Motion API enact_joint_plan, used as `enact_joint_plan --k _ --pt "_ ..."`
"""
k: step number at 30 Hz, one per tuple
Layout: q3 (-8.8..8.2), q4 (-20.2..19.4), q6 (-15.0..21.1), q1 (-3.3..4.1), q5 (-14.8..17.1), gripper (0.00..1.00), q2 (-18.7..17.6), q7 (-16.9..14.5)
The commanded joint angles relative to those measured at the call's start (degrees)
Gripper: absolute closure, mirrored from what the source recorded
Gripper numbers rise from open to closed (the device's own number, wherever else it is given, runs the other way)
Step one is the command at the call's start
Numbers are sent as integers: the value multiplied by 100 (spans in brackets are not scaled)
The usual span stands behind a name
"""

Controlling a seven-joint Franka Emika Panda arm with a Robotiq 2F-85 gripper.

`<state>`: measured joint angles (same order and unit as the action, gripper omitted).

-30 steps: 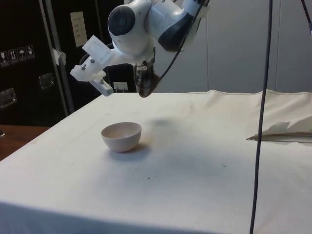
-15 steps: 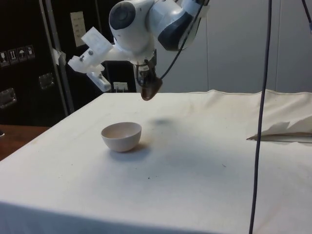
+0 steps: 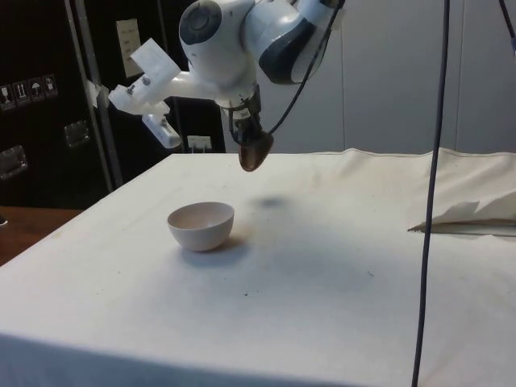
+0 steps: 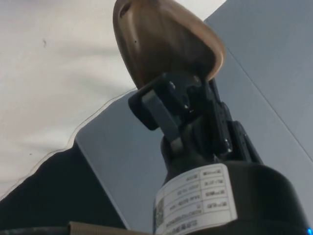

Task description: Pour the coffee beans from the cup into the bowl.

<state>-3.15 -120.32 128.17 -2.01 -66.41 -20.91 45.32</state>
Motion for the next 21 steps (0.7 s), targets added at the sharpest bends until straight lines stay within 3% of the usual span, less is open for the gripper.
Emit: enact_joint_plan --k 1,2,10,11,12,16,20,21 --pt "-6 -6 0 0 17 100 0 -52" --pt "0 -29 74 -46 86 100 0 -183" --pt "-86 17 46 -40 149 100 -109 -579" --pt "-109 11 0 0 97 100 -92 -498" --pt "-97 23 46 -40 160 100 -126 -619" --pt "-172 57 212 -80 286 100 -178 -751" --pt "-264 74 367 -69 424 100 -206 -877" --pt "-292 69 281 -11 338 100 -189 -785"
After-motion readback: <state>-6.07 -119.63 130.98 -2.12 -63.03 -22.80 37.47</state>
